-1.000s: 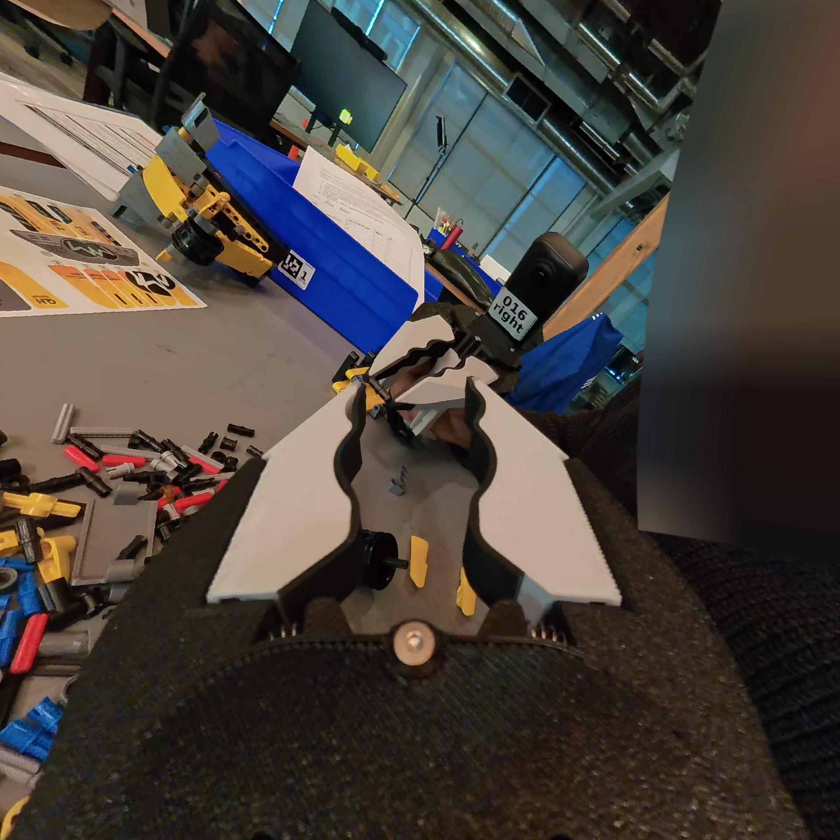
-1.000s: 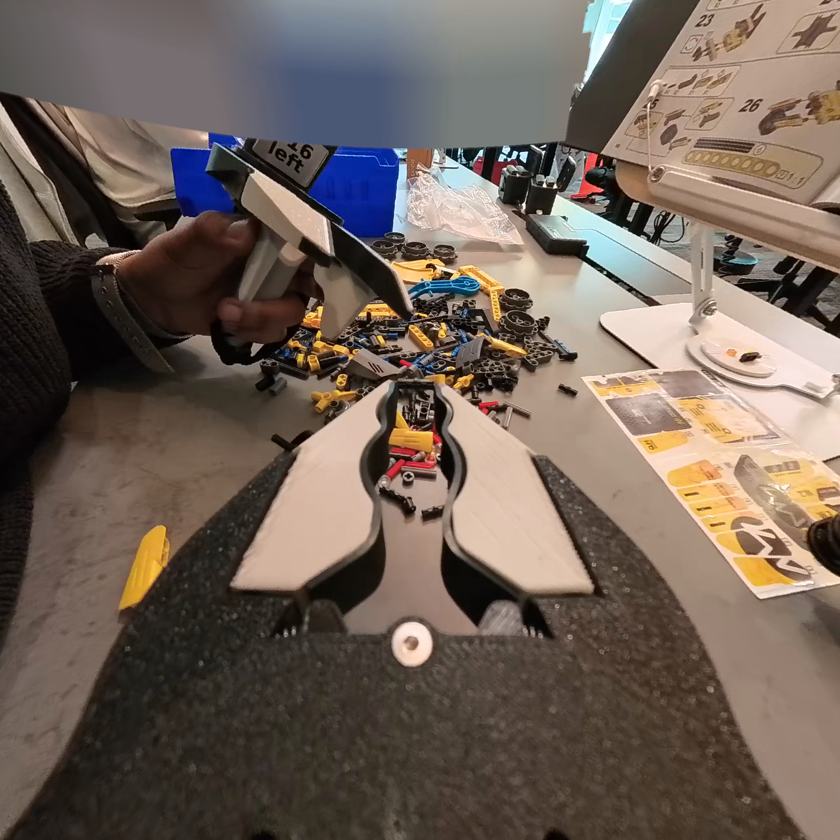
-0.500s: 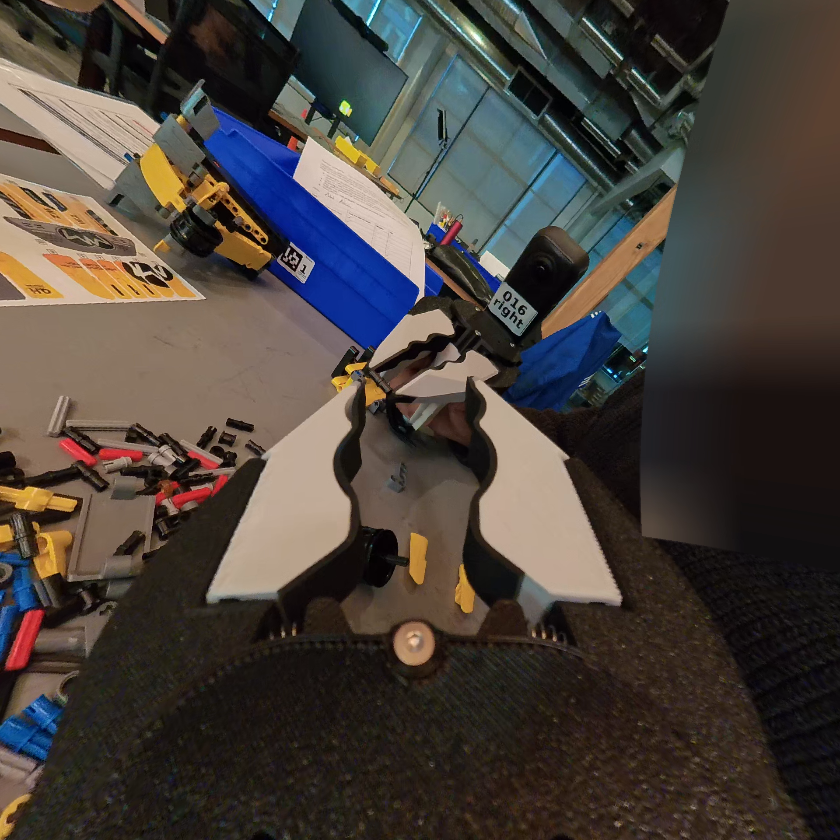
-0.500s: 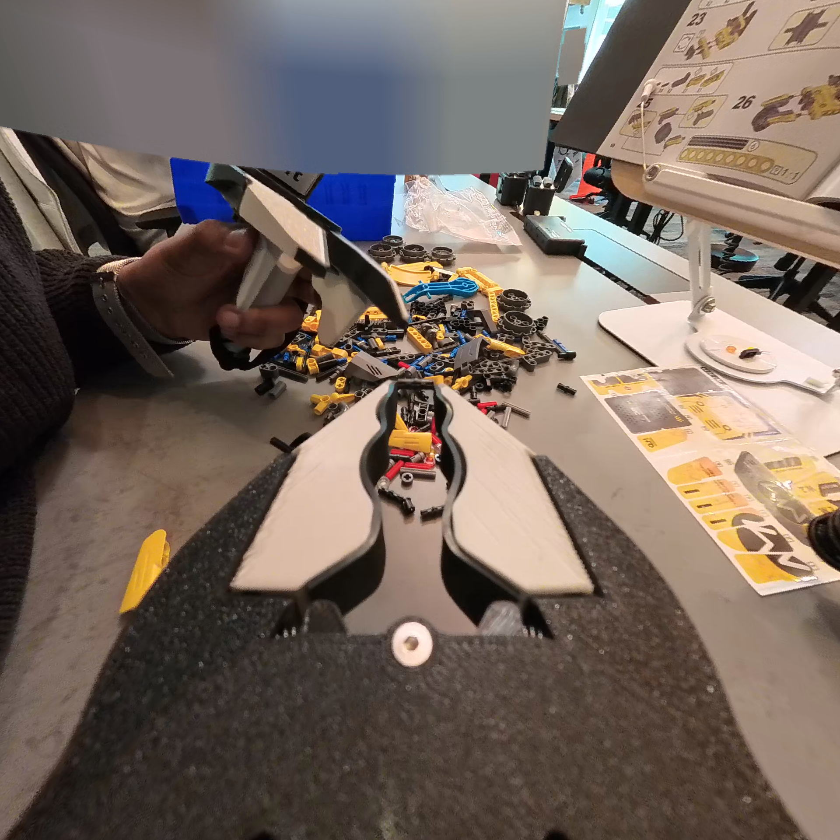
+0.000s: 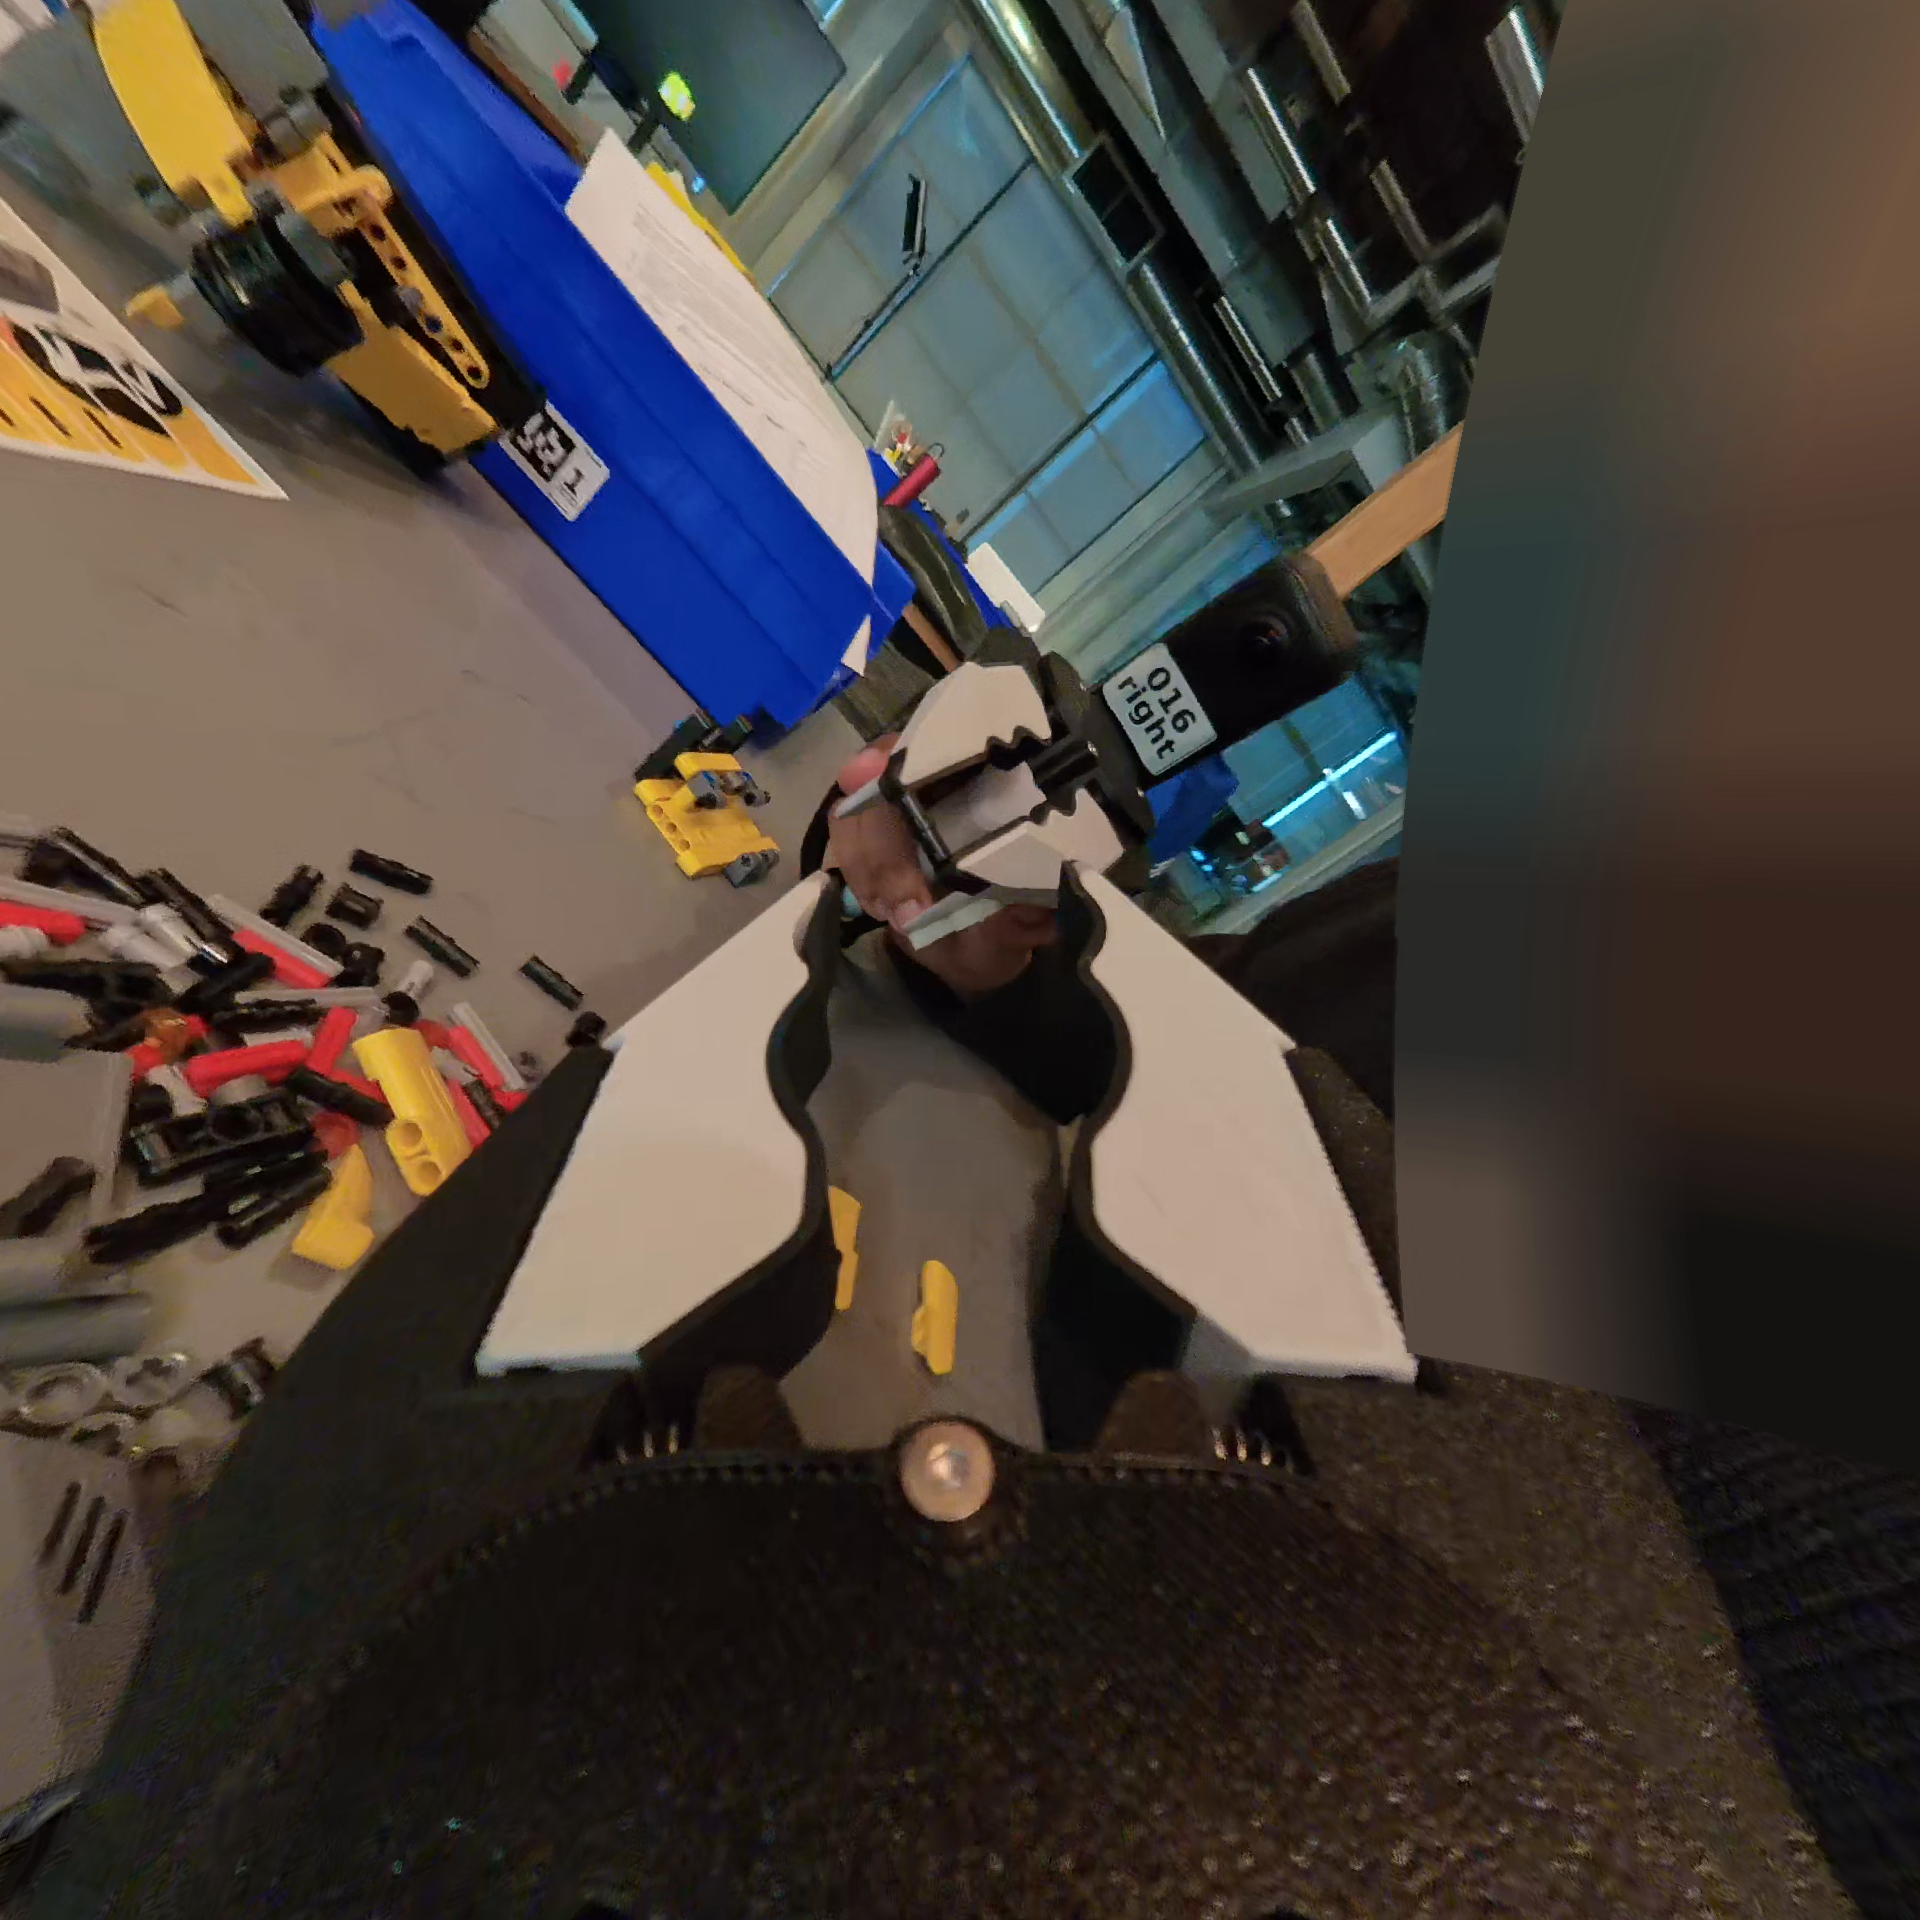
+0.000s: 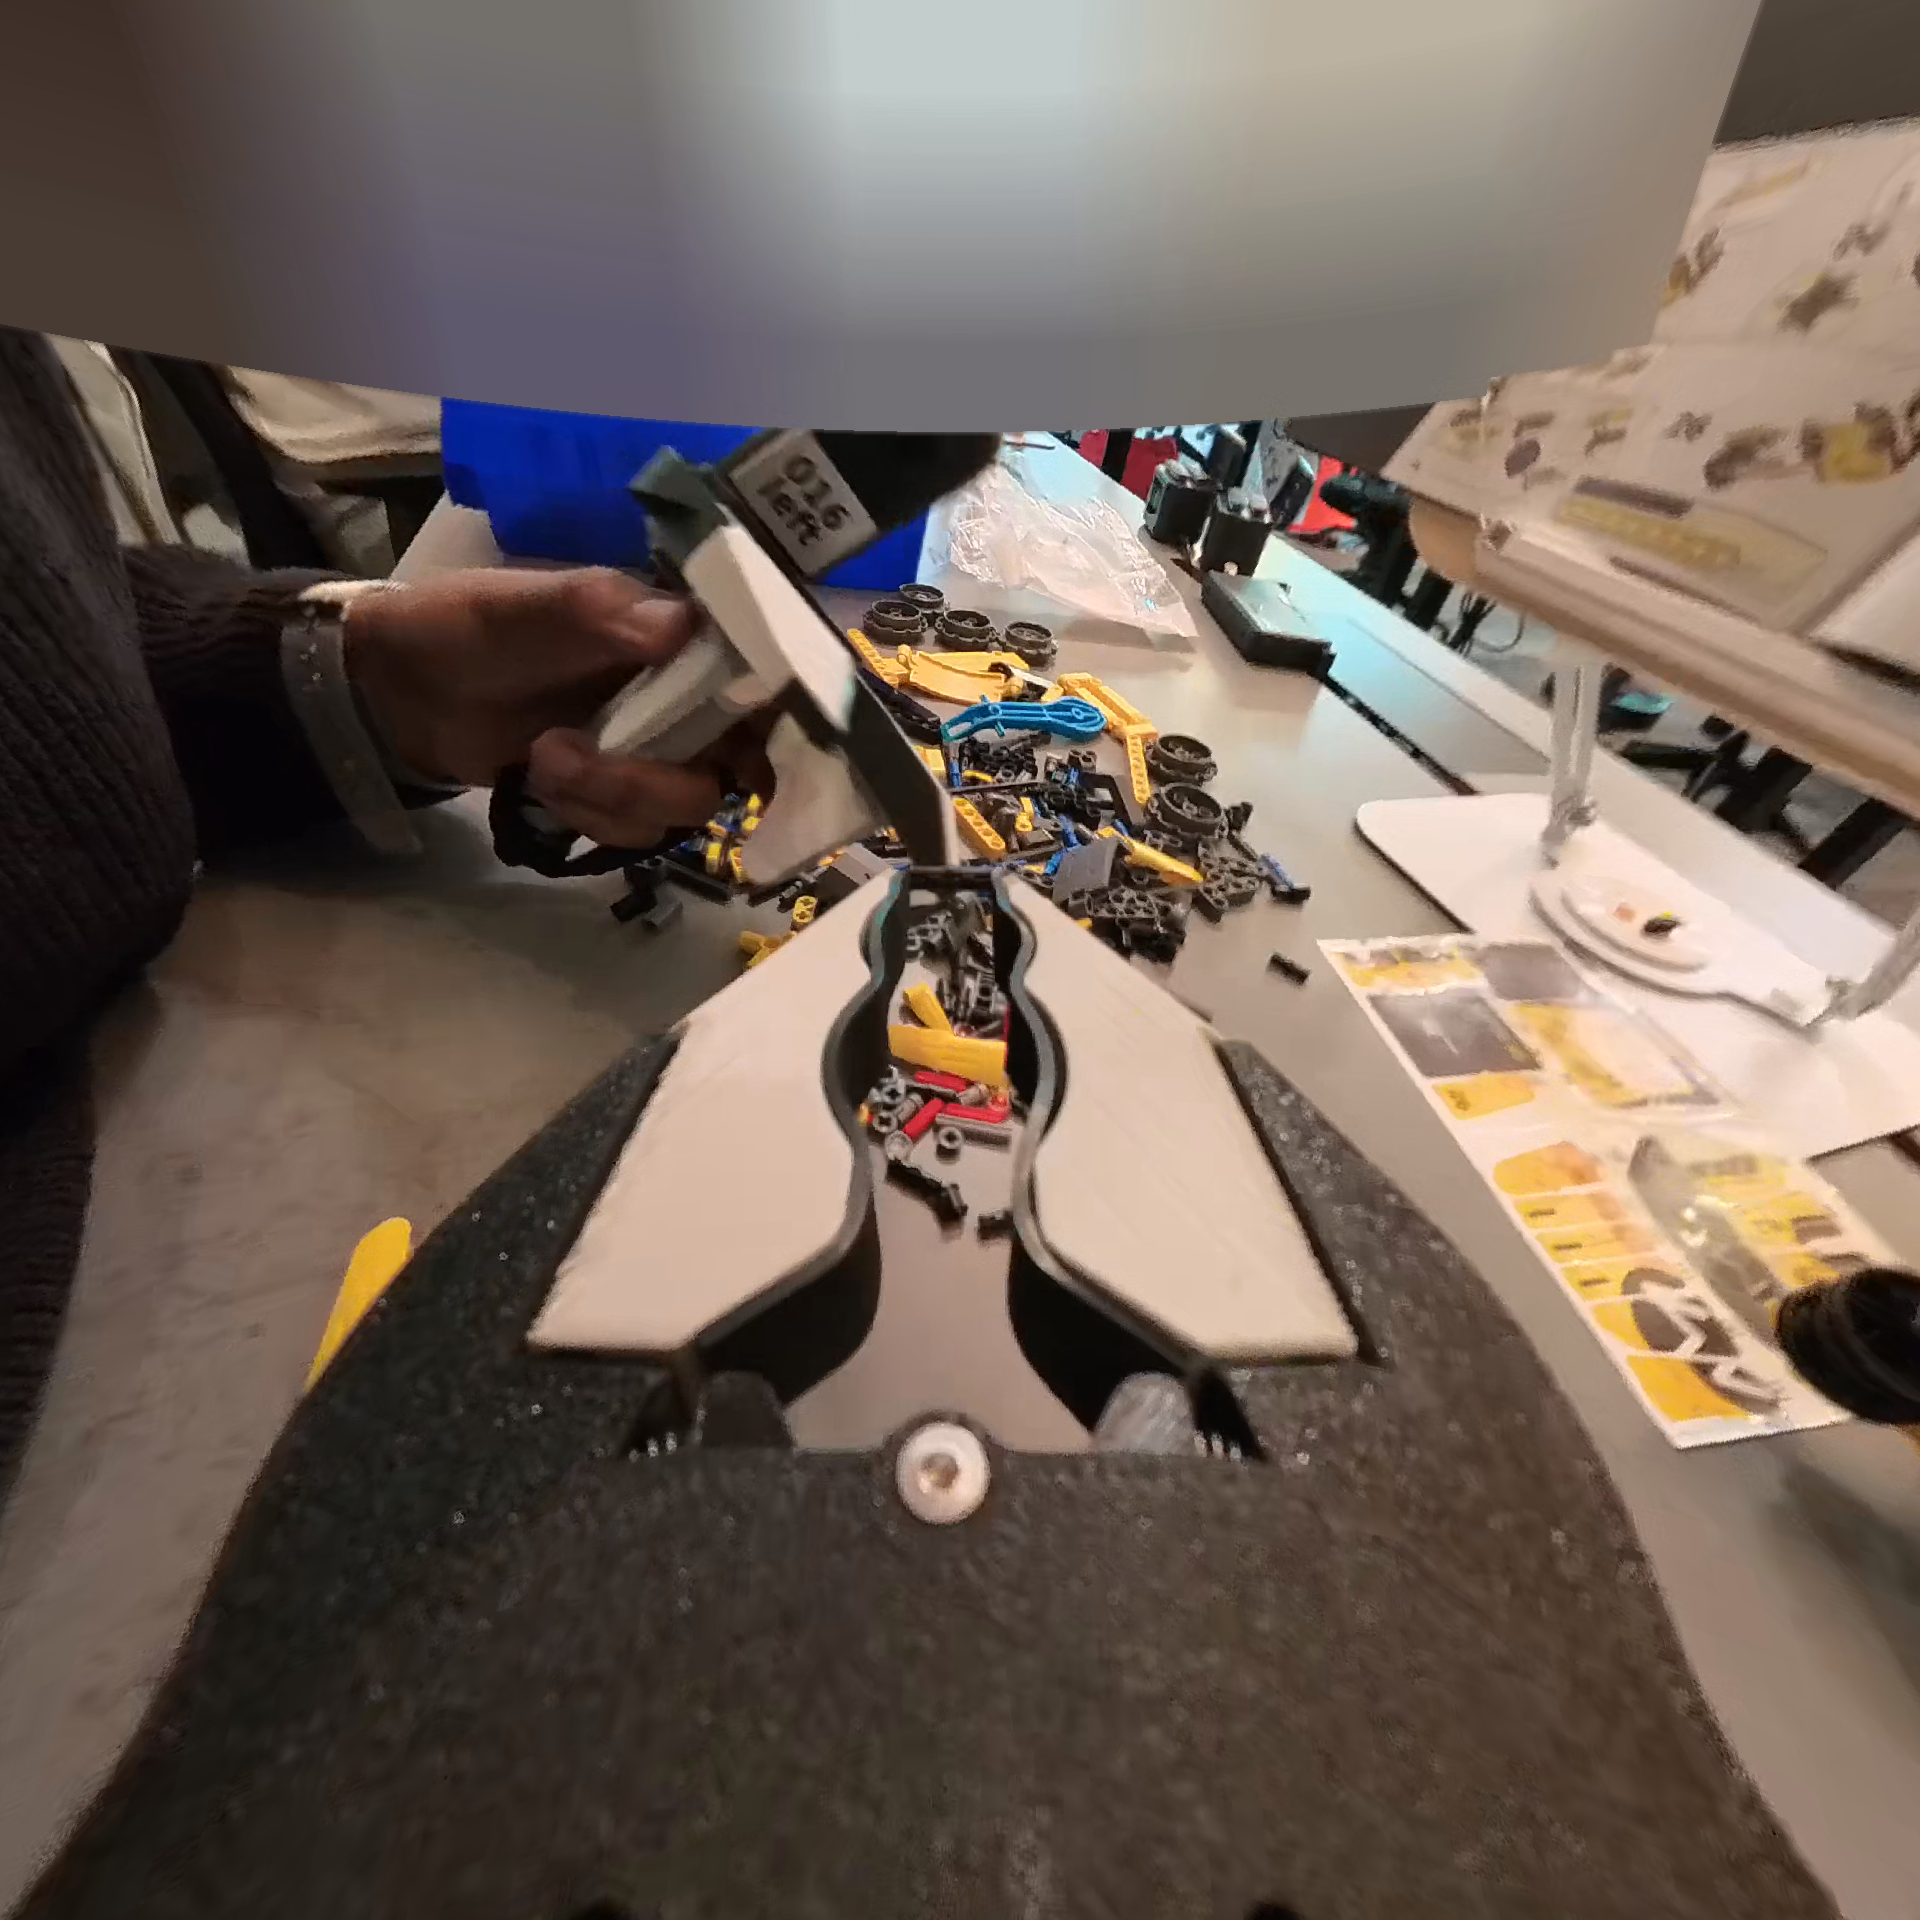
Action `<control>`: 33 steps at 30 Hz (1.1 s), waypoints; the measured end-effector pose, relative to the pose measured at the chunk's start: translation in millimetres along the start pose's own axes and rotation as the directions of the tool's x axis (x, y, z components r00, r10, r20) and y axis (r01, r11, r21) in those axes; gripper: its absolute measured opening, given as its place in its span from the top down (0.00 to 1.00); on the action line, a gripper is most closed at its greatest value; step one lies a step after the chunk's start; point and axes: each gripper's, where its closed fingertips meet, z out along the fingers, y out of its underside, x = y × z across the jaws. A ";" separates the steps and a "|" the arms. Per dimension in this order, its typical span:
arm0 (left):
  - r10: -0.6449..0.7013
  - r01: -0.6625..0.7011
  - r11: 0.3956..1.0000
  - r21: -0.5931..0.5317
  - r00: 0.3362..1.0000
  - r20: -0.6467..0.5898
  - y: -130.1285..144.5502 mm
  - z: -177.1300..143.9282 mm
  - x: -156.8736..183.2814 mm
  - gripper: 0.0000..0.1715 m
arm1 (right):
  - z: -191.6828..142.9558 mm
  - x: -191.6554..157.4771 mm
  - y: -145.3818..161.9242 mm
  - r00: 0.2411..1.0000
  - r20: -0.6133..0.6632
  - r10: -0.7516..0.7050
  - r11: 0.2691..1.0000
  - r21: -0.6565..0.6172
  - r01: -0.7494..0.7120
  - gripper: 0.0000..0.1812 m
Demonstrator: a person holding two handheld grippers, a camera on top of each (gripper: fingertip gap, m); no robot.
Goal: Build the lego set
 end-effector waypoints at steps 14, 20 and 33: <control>-0.156 0.152 0.987 -0.045 0.983 -0.102 9.5 5.1 4.6 0.87 | 5.8 -15.0 -1.2 0.986 -0.013 -0.167 0.986 -0.034 0.166 0.92; -0.131 0.124 0.990 -0.071 0.987 -0.094 14.1 5.6 4.2 1.00 | 6.4 -15.7 0.3 0.983 -0.012 -0.184 0.982 -0.036 0.183 0.92; 0.088 -0.082 0.991 -0.105 0.994 0.058 12.9 0.0 -5.0 1.00 | 8.4 -15.5 7.6 0.974 0.137 0.182 0.983 -0.060 -0.175 0.69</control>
